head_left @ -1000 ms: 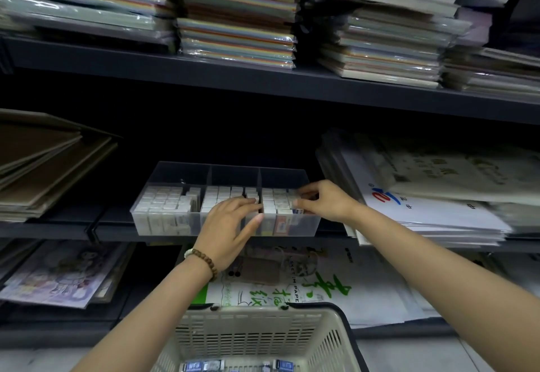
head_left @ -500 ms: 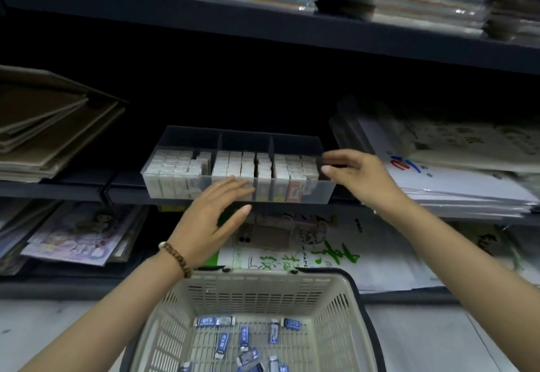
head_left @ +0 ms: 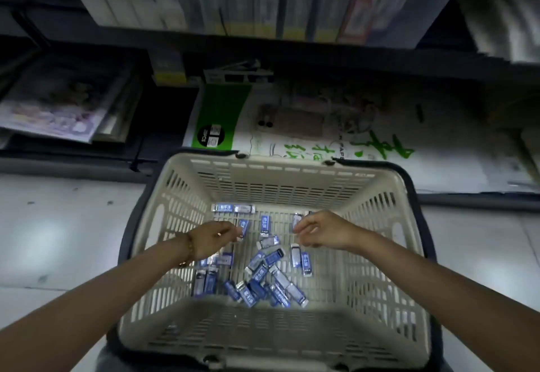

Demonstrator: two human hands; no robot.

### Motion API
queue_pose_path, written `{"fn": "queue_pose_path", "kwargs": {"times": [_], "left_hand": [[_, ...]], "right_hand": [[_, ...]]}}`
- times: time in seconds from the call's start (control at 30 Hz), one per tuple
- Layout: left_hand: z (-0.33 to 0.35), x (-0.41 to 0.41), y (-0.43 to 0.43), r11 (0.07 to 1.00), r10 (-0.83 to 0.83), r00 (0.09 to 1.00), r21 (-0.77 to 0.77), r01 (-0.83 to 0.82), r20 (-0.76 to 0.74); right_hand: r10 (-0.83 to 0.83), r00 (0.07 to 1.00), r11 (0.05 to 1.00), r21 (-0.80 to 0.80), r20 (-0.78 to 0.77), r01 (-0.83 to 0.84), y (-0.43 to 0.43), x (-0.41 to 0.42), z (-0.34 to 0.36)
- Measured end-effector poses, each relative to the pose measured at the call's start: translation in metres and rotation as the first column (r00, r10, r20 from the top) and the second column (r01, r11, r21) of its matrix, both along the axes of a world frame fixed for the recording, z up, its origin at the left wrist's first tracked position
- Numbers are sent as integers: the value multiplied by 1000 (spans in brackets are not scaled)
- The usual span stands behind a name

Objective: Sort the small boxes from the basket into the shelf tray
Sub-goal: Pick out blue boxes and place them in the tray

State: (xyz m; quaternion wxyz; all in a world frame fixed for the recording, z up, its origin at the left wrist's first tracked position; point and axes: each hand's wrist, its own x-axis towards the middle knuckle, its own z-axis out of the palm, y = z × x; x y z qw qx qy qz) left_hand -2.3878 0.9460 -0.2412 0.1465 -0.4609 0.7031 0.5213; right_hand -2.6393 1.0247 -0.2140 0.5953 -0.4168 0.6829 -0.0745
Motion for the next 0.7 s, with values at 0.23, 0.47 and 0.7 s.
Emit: {"fn": "queue_pose_path", "kwargs": {"times": [0.23,0.47,0.7], "left_hand": [[-89,12,28,934,-297,931,266,238,211],[-111,4,42,955,-251,965,184,233,78],[-115,-5,65,961,-205,974,-167,219,98]], "right_hand": [[94,995,978,186,34,-99,33,31,-103],[70,998,996,59,8,-70,66,48,-131],[182,952,975,-77,-247,-206,84,62,-135]]}}
